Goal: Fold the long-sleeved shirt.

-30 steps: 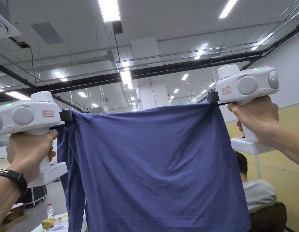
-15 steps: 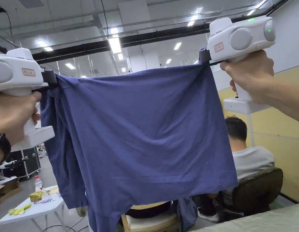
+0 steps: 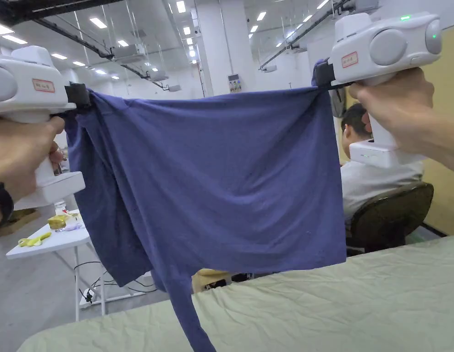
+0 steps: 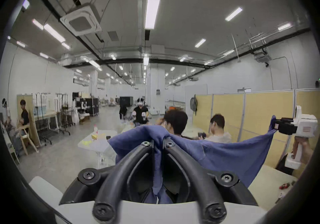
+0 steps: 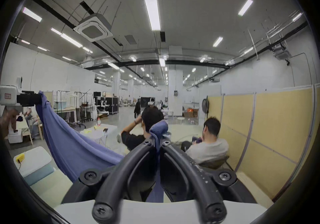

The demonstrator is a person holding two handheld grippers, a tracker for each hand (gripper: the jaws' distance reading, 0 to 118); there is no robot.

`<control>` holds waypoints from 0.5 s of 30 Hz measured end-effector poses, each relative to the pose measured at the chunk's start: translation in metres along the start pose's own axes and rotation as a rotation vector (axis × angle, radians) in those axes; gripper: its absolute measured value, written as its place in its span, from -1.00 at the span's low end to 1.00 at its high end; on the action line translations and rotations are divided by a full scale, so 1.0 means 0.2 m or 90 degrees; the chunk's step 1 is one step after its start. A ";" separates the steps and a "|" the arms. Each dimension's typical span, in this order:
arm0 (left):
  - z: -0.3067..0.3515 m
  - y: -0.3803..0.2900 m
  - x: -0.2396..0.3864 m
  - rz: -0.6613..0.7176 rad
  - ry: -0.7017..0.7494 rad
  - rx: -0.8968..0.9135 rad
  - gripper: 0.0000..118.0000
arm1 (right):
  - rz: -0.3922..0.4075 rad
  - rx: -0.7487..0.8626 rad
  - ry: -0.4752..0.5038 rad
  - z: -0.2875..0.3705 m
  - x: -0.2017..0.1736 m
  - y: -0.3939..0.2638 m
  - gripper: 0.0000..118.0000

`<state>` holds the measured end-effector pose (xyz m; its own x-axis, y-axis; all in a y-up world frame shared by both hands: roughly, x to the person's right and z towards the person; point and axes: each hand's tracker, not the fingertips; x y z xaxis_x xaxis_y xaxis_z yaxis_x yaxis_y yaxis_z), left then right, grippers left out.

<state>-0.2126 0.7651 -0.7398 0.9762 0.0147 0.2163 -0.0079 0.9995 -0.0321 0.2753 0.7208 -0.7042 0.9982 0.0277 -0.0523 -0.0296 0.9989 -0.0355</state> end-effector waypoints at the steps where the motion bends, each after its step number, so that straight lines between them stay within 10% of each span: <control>1: -0.01 -0.05 -0.01 0.010 -0.001 -0.011 -0.88 | -0.004 -0.015 0.005 -0.01 0.00 -0.05 -0.89; 15: 0.41 -0.77 -0.06 0.012 -0.052 -0.113 -0.88 | -0.025 -0.126 0.054 0.37 -0.06 -0.74 -0.89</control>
<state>-0.2402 0.6132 -0.6581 0.9553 0.0424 0.2925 0.0198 0.9783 -0.2063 0.2711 0.5753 -0.6236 0.9911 -0.0221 -0.1310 -0.0092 0.9723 -0.2335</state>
